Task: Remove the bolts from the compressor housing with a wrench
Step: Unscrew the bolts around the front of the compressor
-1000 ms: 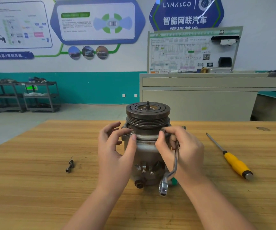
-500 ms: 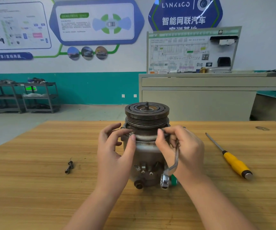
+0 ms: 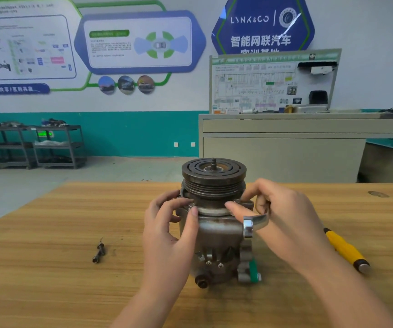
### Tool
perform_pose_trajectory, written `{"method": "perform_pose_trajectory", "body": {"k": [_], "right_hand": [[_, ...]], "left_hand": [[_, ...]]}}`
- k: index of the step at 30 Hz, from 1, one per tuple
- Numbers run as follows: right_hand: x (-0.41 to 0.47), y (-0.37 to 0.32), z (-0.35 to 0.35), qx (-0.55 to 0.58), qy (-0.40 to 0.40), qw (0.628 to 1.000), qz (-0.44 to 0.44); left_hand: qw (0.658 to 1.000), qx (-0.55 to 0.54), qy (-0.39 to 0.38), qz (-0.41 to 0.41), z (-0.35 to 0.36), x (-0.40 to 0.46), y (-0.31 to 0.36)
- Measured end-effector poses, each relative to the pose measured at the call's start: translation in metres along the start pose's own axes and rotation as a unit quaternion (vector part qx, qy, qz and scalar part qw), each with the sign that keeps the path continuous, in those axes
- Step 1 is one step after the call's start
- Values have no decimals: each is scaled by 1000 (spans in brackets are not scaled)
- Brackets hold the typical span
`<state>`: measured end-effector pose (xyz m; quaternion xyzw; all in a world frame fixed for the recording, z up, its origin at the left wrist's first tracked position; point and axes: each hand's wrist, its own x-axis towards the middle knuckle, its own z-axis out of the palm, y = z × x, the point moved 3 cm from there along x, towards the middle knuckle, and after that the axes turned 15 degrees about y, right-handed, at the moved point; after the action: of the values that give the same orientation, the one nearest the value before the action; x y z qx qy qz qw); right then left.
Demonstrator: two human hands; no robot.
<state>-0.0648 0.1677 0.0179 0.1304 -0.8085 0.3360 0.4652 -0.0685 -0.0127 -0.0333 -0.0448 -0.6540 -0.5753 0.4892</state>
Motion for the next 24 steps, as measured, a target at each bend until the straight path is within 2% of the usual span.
{"method": "perform_pose_trajectory", "body": {"k": [4, 8, 11, 14, 16, 21, 24], "right_hand": [[11, 6, -8, -7, -87, 996, -23], [18, 10, -6, 31, -116, 993, -3], [19, 14, -1, 20, -95, 995, 14], [19, 30, -5, 55, -43, 996, 59], [17, 34, -6, 89, -35, 992, 78], [10, 17, 3, 78, -14, 996, 35], [11, 27, -2, 92, 9, 994, 60]], "left_hand": [[1000, -2, 0, -7, 1, 0, -3], [1000, -4, 8, 2, 2, 0, -4], [1000, -5, 5, -6, 2, 0, -3], [1000, -2, 5, -12, 1, 0, -3], [1000, 0, 1, -14, 1, 0, -2], [1000, -8, -2, -15, 1, 0, 0], [1000, -9, -5, -12, 1, 0, 0]]}}
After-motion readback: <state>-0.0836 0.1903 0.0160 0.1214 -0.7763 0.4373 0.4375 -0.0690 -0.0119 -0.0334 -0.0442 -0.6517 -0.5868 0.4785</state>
